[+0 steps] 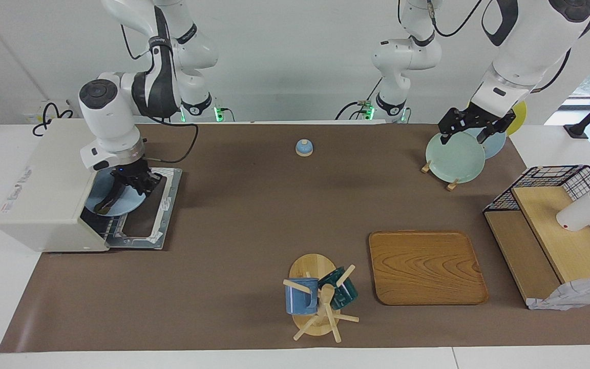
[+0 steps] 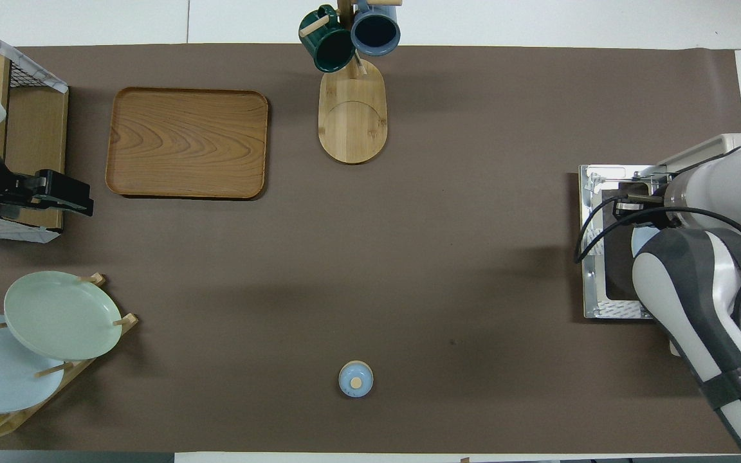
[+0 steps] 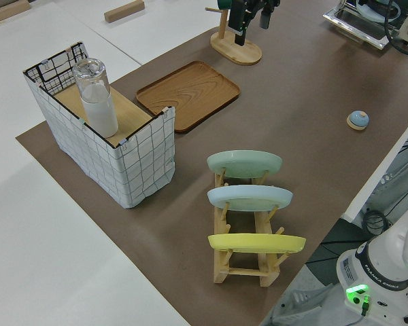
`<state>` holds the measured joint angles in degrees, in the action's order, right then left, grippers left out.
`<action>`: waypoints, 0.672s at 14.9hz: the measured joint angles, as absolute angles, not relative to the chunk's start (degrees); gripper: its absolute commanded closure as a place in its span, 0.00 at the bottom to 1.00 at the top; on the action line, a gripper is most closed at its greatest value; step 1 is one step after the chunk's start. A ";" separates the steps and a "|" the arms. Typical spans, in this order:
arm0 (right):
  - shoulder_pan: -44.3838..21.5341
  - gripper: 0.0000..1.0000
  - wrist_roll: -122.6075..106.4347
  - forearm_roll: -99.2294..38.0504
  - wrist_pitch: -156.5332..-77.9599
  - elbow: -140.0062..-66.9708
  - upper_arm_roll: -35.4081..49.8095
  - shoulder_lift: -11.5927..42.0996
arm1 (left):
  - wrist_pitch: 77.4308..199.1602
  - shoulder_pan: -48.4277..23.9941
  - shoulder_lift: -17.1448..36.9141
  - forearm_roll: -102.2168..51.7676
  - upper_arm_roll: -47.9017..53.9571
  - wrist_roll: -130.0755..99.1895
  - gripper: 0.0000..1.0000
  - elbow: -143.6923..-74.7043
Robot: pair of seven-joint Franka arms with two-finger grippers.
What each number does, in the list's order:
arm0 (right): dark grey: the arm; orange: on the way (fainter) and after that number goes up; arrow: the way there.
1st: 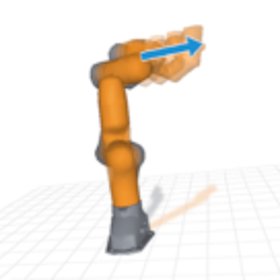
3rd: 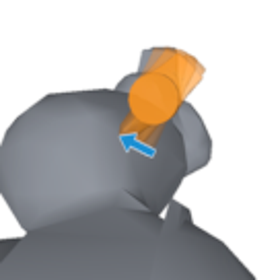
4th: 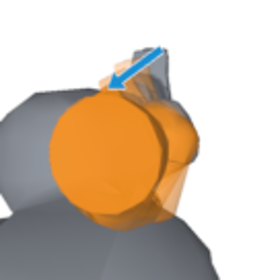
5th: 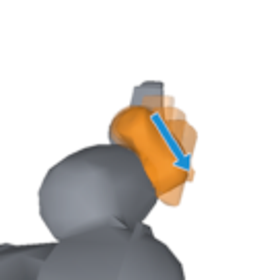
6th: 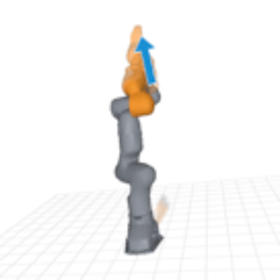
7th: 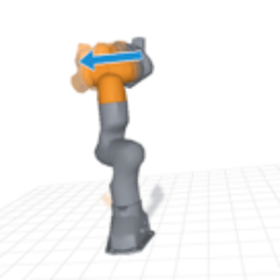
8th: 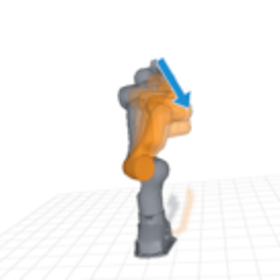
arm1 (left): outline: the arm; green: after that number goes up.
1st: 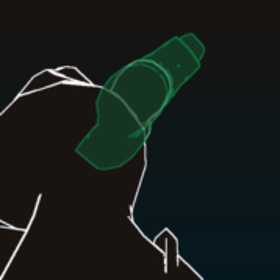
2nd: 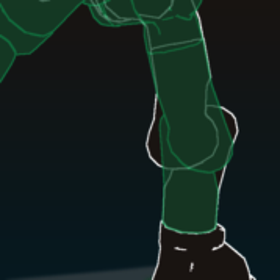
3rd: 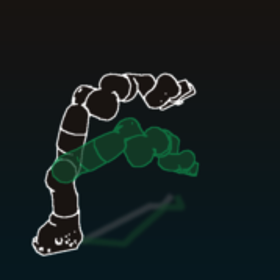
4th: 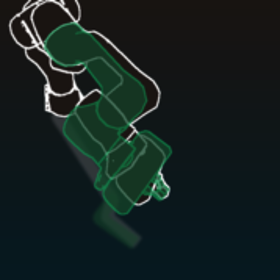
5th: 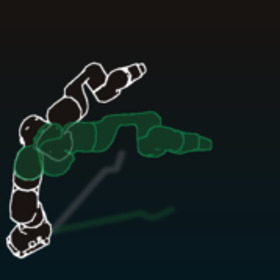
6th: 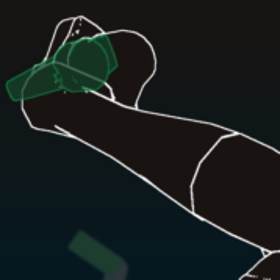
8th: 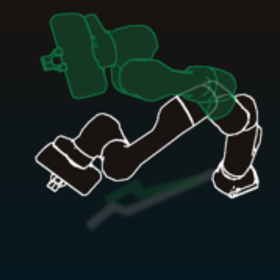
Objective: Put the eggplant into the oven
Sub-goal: 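Push the oven door up closed with the right gripper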
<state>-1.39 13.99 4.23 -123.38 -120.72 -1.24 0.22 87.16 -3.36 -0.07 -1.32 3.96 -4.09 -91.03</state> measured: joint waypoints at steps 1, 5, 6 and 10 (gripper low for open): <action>-2.78 0.94 14.65 3.33 -125.13 -120.99 -1.23 0.79 | 87.16 -3.36 -0.07 -1.32 3.96 -4.09 0.00 -91.03; -6.11 0.97 19.01 3.17 -133.06 -123.56 -1.14 5.16 | 87.16 -3.36 -0.07 -1.32 3.96 -4.09 0.00 -91.03; -6.25 0.97 19.07 3.17 -133.60 -124.05 -1.15 6.00 | 87.16 -3.36 -0.07 -1.32 3.96 -4.09 0.00 -91.03; -6.51 0.96 19.06 3.98 -133.85 -125.19 -1.23 8.25 | 87.16 -3.36 -0.07 -1.32 3.96 -4.09 0.00 -91.03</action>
